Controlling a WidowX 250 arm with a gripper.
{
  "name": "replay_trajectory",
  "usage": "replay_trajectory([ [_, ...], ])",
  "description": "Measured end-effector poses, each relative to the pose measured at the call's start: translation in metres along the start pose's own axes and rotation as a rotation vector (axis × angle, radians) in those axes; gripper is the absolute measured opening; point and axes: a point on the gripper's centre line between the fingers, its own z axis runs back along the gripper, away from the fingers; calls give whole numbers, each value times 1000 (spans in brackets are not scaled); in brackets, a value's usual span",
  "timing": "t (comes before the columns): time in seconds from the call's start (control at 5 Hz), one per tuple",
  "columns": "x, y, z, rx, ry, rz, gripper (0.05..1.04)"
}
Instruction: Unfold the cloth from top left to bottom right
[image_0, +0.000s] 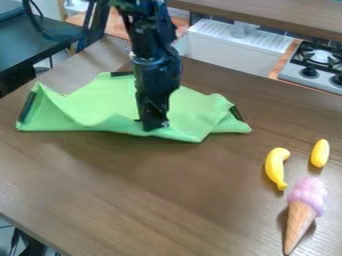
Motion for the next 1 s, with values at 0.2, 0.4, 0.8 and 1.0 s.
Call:
replay_trajectory([
  [0.2,-7,-16,-7,-46,41,16,51],
  [0.4,-5,-33,-9,-138,13,-1,51],
  [0.8,-6,-58,-19,-226,-8,37,51],
  [1.0,-4,-63,-8,-228,-58,40,51],
])
